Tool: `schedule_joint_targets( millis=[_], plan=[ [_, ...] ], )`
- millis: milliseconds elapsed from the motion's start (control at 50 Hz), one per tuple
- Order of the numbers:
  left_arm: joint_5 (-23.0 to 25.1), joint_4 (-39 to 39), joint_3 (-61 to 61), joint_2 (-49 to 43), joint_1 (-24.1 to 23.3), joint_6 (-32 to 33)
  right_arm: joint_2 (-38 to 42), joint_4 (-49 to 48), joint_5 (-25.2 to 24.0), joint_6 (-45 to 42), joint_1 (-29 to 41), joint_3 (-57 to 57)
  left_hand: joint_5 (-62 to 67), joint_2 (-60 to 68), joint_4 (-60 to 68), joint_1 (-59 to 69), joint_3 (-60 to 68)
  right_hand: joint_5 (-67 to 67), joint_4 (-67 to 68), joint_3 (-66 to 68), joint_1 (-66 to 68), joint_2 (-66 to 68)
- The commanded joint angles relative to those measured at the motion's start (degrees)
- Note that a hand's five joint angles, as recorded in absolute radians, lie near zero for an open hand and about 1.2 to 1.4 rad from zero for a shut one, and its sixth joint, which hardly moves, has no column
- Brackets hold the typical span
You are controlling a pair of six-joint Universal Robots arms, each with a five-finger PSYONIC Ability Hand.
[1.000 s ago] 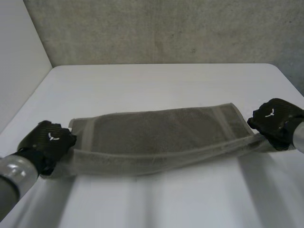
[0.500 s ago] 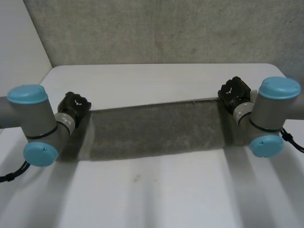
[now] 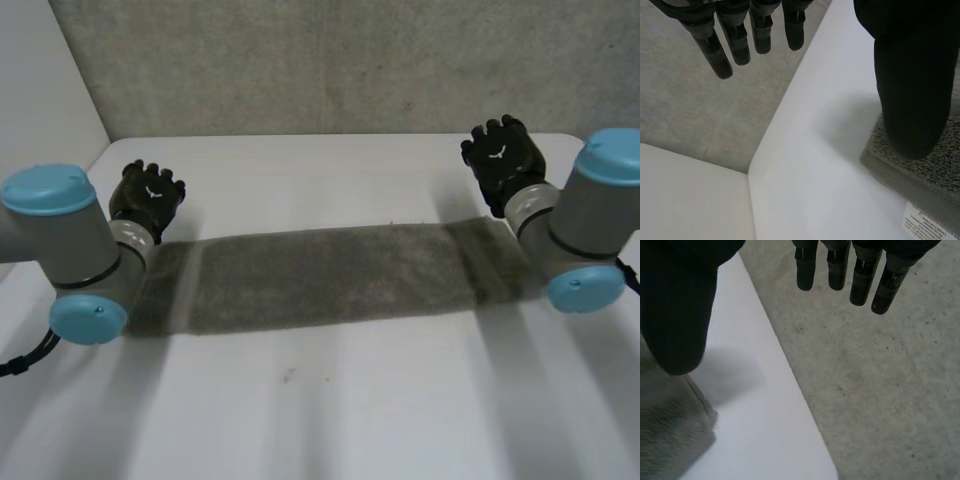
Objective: Fold the towel.
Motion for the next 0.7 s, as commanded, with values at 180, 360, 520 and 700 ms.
schedule_joint_targets(
  millis=[180,360,520,700],
  plan=[
    [0.2,4.4,-17.9,16.2,-0.1,-4.6,-8.8,26.2,-3.1,16.2,-8.1,7.8,-1.1,-0.7,-0.8,-1.0,-0.8,7.0,6.9,8.0,8.3,7.4],
    [0.4,8.6,-22.2,17.0,0.3,-10.7,-6.7,21.1,-8.1,15.8,-11.6,11.7,-0.7,-0.3,-0.5,-0.7,-0.5,22.0,21.9,23.0,23.3,22.5],
    [0.7,9.9,-23.9,17.0,0.5,-10.9,-3.8,17.9,-8.2,14.2,-12.6,12.1,-0.7,-0.3,-0.5,-0.7,-0.5,25.0,24.9,26.1,26.4,25.5],
    [0.7,9.9,-24.3,17.0,0.4,-10.9,-2.3,17.5,-7.8,12.3,-13.3,12.1,-0.9,-0.5,-0.6,-0.8,-0.7,30.2,30.2,31.3,31.6,30.7]
  ],
)
